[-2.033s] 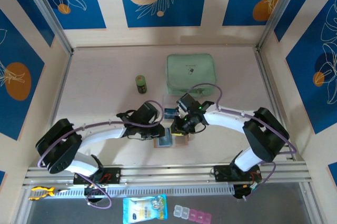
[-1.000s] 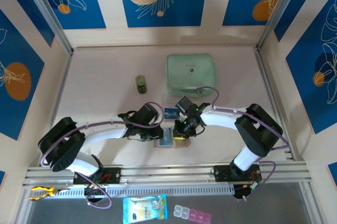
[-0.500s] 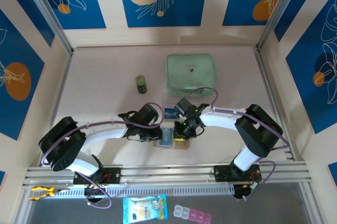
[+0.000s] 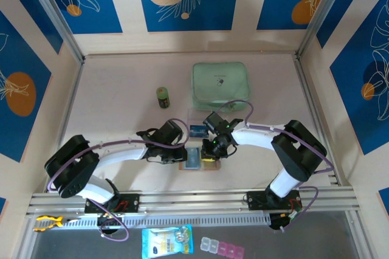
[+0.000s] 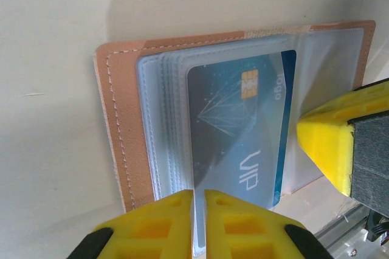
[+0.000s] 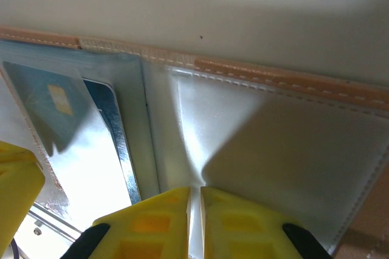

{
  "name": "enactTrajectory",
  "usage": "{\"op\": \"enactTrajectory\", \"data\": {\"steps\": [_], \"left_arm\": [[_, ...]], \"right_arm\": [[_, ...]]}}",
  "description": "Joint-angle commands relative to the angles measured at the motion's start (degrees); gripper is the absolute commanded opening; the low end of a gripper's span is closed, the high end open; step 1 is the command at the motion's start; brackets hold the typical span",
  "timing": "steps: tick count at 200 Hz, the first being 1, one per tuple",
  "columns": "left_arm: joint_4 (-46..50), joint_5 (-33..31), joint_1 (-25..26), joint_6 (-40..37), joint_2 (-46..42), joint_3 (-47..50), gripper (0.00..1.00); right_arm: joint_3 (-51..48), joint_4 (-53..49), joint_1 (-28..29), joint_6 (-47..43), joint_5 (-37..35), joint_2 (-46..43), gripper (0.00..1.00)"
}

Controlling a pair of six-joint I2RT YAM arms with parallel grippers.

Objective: Take the credit cards out of the card holder

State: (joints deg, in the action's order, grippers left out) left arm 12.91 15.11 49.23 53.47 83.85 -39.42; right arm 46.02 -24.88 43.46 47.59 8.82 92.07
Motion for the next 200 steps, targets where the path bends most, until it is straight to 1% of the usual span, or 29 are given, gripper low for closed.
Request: {"op": "enactTrajectory", "data": {"steps": [1,44,86,102,130,149,200], "left_arm": [[0.9,-0.5,-0.5,-0.9,-0.4,-1.0,0.12],[1.0,-0.1,-0.5,-1.2,0.7,-2.3,0.12],[0.7,0.1,-0.5,-1.6,1.8,-2.8,0.12],[0.3,0.1,-0.5,-1.6,2.1,-2.6,0.12],[0.1,0.1,-0.5,-1.7,2.4,-2.2,0.11],[0.3,0.0,-0.5,-1.7,2.3,-1.9,0.11],[0.1,0.1,-0.5,-1.7,2.5,-1.4,0.11]], "right_arm": [[0.7,-1.8,-0.2,-0.8,-0.2,-0.3,0.14],[1.5,-3.0,0.0,-0.1,-1.1,-4.1,0.14],[0.3,1.3,0.0,2.4,2.1,-6.1,0.19],[-0.1,3.6,0.1,3.4,3.7,-6.0,0.25],[-0.6,6.2,0.3,4.3,5.3,-4.9,0.29],[-0.5,6.9,0.2,4.3,5.7,-3.9,0.30],[-0.7,8.9,0.2,4.4,7.0,-1.7,0.29]]}}
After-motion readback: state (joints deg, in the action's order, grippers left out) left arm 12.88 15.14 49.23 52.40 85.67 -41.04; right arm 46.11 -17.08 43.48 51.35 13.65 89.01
